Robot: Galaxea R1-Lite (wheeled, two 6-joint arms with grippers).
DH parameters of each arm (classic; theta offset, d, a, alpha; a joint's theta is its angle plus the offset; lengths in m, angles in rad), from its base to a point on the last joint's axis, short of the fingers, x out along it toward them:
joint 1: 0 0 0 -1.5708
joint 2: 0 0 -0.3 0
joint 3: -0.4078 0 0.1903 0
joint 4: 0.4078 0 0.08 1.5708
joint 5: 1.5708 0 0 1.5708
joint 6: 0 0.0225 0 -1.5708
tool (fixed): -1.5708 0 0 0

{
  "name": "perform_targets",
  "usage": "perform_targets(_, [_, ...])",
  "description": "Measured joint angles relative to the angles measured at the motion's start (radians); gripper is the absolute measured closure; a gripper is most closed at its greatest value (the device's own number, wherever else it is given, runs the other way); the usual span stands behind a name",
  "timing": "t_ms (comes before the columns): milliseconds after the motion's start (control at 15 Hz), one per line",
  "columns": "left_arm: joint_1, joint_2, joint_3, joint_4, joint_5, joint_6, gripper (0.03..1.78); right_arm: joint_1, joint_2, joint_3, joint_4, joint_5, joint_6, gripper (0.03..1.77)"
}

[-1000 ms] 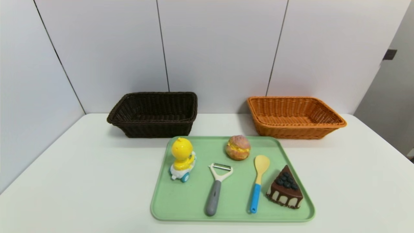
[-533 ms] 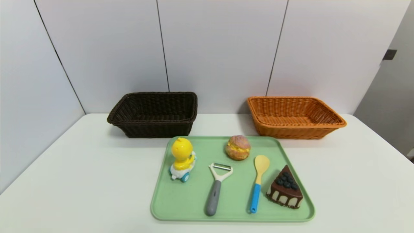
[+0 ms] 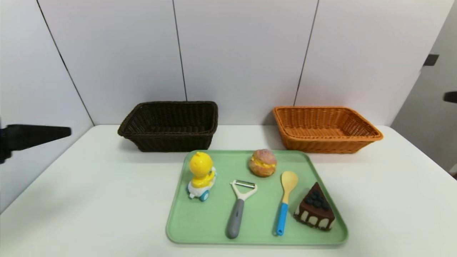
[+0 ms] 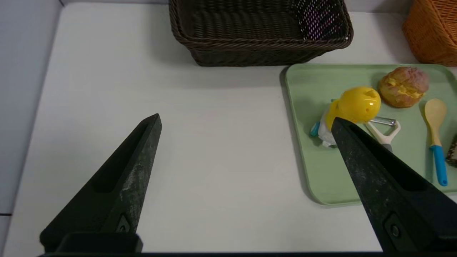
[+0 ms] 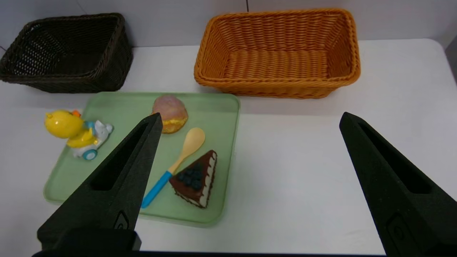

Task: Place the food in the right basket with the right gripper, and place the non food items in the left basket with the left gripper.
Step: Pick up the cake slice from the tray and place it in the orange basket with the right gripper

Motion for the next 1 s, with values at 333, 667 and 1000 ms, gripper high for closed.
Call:
perform_targets(333, [-0.225,0.291,-0.102,0.023,0.089,-0.123,0.12,0.154,0.452,-0.386,0.296,-0.051,0.201,0.09])
perform_targets(667, [-0.344,0.359,-0.027,0.018,0.113,-0.144,0.12,0.293,0.698,-0.522,0.599,-0.049,0.406,0.09])
perform_targets(1000, [-0.387,0.371,-0.001,0.018,0.140,-0.146,0.12,0.320,0.806,-0.559,0.729,0.020,0.494,0.09])
